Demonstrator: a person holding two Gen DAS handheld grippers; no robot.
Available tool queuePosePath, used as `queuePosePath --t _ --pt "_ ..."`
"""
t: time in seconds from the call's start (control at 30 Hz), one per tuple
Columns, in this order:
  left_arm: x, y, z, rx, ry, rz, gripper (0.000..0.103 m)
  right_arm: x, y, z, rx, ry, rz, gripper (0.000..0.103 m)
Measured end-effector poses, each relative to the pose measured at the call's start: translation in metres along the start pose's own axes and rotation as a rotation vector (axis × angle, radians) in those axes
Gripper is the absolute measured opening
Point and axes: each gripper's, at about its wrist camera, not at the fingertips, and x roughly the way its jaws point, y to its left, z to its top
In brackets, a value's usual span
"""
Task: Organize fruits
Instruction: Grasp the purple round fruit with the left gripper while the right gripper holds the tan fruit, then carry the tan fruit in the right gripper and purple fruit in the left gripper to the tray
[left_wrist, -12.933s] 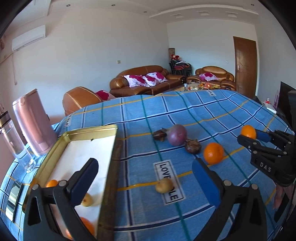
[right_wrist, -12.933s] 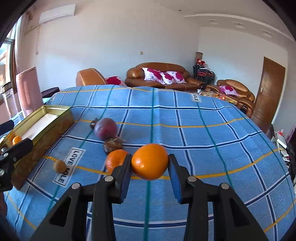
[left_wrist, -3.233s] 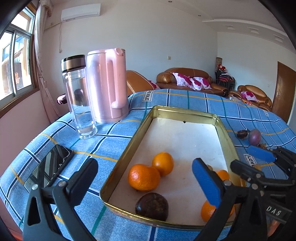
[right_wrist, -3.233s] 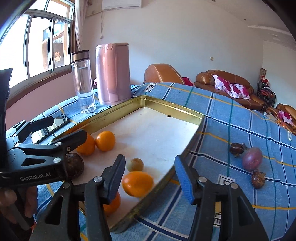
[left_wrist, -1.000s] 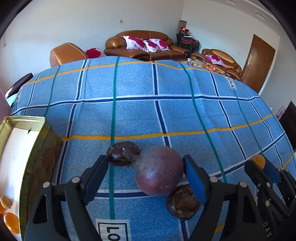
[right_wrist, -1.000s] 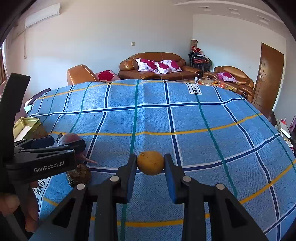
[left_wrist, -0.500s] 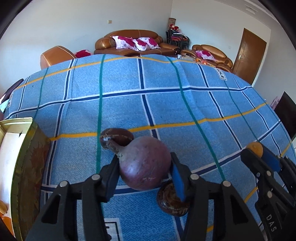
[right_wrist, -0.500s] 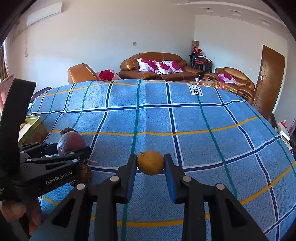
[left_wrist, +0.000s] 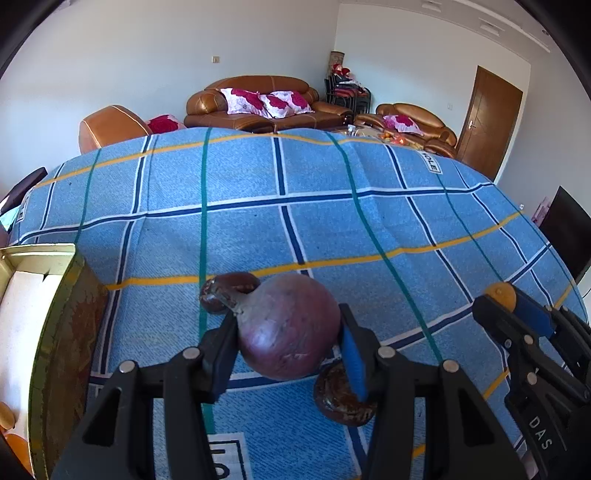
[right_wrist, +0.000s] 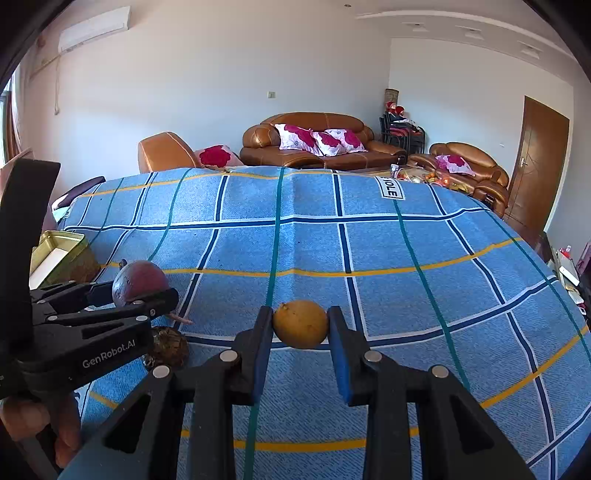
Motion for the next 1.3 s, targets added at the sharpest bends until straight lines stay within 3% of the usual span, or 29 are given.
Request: queuePosePath --t 0.53,1.3 --pt "-0.023 -0.014 -0.001 0.075 -0.116 0.052 0.052 -0.013 0.005 -0.001 -0.02 -0.064 -0.008 0.032" --pt "-0.038 -0.022 -0.005 0.103 -0.207 0.076 0.052 -0.028 0.004 -0.002 -0.018 -0.144 -0.012 0.032"
